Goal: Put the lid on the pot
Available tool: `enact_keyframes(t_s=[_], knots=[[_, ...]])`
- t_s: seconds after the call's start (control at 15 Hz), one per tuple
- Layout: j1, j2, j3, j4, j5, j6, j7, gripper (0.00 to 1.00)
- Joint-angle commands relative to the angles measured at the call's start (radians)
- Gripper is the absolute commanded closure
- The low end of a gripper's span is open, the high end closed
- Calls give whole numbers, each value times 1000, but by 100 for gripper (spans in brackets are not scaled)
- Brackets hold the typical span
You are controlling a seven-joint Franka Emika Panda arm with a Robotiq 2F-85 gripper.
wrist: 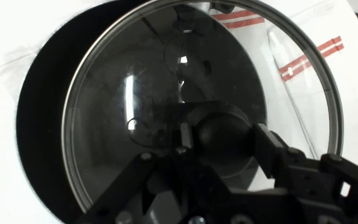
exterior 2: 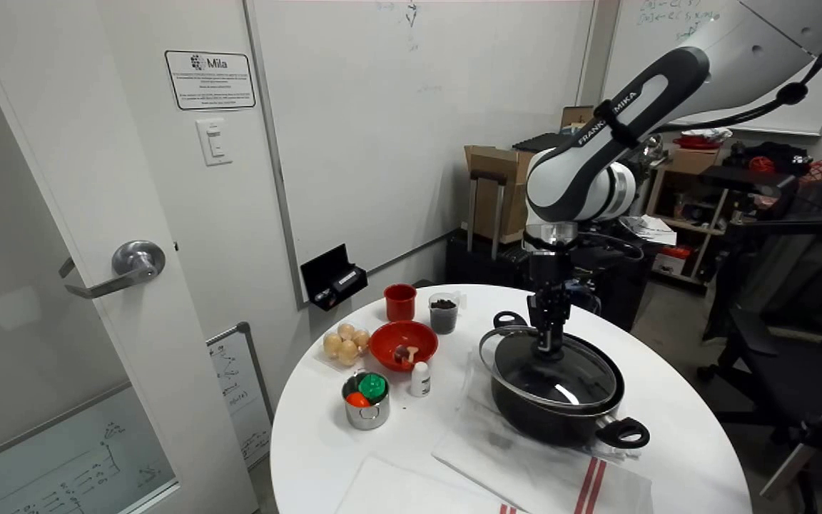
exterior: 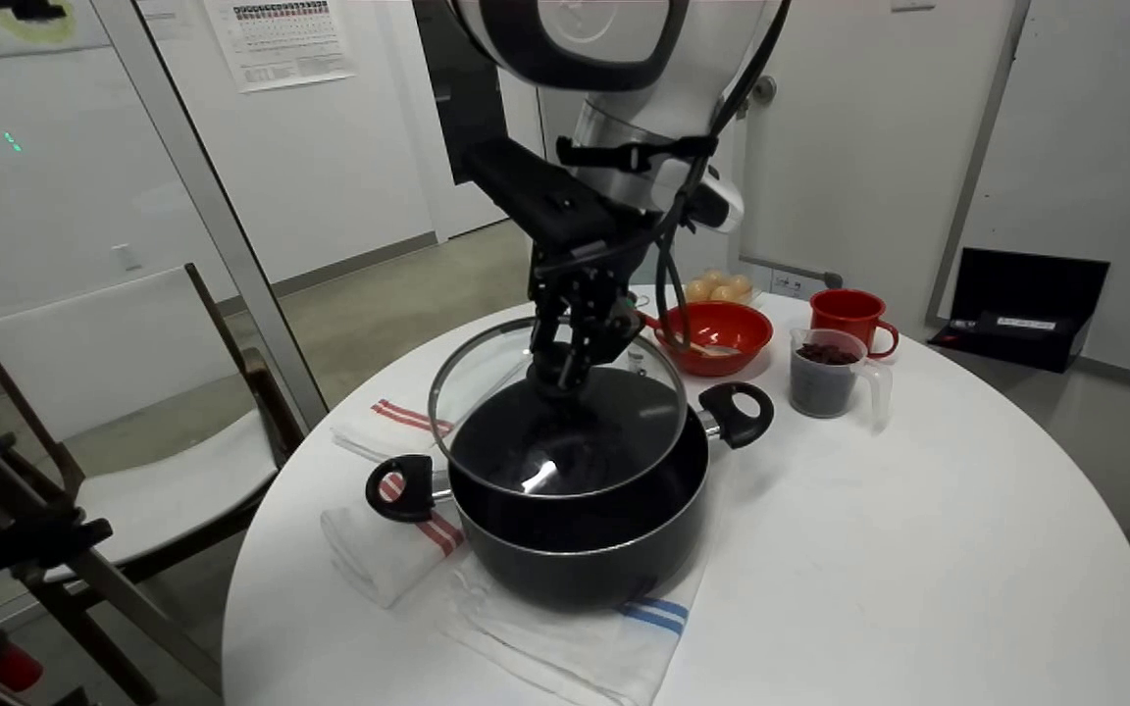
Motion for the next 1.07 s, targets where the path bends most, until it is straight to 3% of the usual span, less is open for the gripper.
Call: enact_keyframes(t_s=[0.0, 1.0], knots=[[11, -37, -25, -27, 16, 1, 40, 75], [31, 8, -66, 19, 6, -16, 149, 75]])
